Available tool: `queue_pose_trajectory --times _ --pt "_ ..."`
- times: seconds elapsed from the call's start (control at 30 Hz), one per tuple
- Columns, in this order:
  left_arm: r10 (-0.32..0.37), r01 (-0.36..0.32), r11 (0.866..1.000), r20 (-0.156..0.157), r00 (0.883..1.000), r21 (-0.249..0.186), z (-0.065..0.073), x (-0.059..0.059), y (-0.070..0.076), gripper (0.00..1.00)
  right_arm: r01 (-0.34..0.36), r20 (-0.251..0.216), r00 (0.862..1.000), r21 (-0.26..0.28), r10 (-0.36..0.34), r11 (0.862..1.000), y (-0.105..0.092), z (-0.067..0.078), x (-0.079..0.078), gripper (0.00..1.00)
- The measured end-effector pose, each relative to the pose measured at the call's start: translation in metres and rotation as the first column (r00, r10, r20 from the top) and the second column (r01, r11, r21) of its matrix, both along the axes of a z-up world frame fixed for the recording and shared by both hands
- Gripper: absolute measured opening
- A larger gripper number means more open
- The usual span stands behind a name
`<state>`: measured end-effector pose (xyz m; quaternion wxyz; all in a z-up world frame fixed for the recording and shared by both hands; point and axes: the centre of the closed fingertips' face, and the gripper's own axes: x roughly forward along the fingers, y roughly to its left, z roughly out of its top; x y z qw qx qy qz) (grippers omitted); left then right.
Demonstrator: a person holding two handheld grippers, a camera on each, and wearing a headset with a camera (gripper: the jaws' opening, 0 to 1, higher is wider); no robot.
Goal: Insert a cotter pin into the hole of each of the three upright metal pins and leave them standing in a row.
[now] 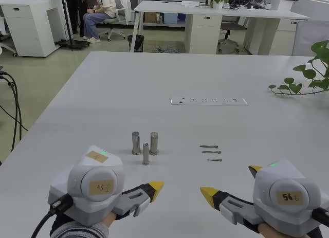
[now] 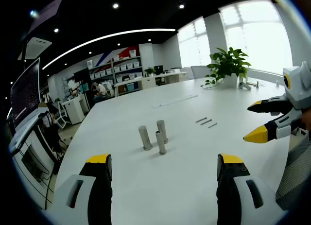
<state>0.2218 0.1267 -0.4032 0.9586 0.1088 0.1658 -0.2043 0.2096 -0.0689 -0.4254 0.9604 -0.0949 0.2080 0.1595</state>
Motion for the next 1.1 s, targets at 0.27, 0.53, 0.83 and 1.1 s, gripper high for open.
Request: queue_pose_trajectory --times 0.27,0.53,0.83,1.1 --pt "-0.010 0.010 1.000 0.006 1.000 0.012 0.0002 -0.0004 -0.0015 0.97 0.003 -0.002 1.000 0.007 -0.003 1.000 0.0003 0.0000 0.0000 0.74" --pt "-0.011 0.011 1.000 -0.002 1.000 0.015 -0.0010 -0.0009 -0.0015 0.97 0.003 -0.004 1.000 0.012 -0.003 1.000 0.0006 -0.0003 0.0001 0.74" --pt "-0.017 0.017 1.000 -0.003 1.000 0.011 -0.0009 -0.0009 -0.0028 0.94 -0.003 -0.006 1.000 0.015 0.003 1.000 0.0014 -0.0005 0.0000 0.73" --pt "-0.012 0.012 1.000 -0.007 1.000 0.007 -0.0011 -0.0011 -0.0017 0.94 -0.006 -0.008 1.000 0.017 0.006 1.000 0.0019 -0.0011 -0.0005 0.72"
